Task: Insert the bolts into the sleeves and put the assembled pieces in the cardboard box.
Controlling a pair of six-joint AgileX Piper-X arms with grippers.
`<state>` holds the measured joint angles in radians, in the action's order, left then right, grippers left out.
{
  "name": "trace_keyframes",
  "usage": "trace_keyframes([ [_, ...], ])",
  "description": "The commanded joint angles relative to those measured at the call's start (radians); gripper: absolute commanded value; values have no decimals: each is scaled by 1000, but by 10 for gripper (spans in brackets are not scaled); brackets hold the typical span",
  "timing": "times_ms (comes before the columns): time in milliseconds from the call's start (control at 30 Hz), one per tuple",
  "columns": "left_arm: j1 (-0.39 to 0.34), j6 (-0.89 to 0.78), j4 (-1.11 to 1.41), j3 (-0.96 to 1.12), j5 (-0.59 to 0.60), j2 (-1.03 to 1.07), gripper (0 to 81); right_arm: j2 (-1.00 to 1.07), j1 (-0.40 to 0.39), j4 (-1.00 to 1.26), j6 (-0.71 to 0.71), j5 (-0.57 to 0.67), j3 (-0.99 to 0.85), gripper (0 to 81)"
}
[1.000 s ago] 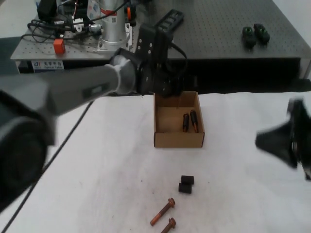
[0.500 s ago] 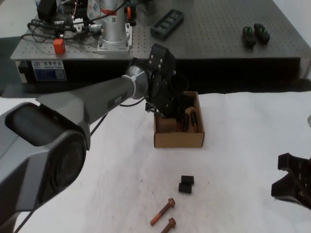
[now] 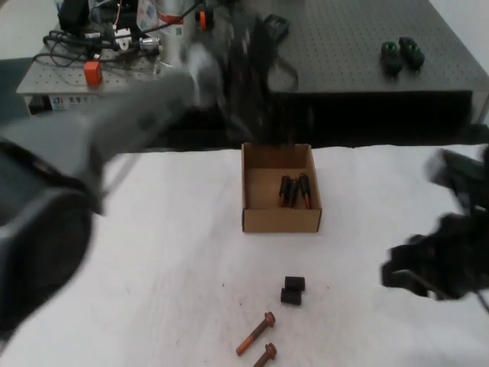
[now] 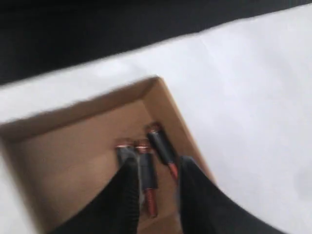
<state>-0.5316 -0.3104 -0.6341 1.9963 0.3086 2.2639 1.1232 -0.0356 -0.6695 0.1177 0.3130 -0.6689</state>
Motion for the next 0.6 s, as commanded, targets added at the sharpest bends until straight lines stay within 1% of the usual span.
trace_keyframes([
  [0,30,189,-166,-74,-398,-242,129,167,-120,18,-140,-83,-109,204],
  [33,38,211,-155,-128,-404,-288,114,213,-145,18,-162,-102,-138,204],
  [100,57,214,-118,-242,-373,-375,92,328,-199,8,-215,-148,-221,210],
  [167,73,190,-71,-384,-341,-477,90,429,-244,-13,-264,-190,-301,224],
  [267,77,181,6,-580,-309,-614,90,569,-294,-57,-336,-252,-430,227],
  [433,77,192,67,-820,-208,-788,90,742,-349,-156,-452,-356,-584,227],
  [500,77,192,65,-871,-190,-834,90,783,-365,-164,-489,-403,-614,227],
  [567,77,206,59,-908,-189,-863,90,809,-375,-167,-505,-417,-626,227],
])
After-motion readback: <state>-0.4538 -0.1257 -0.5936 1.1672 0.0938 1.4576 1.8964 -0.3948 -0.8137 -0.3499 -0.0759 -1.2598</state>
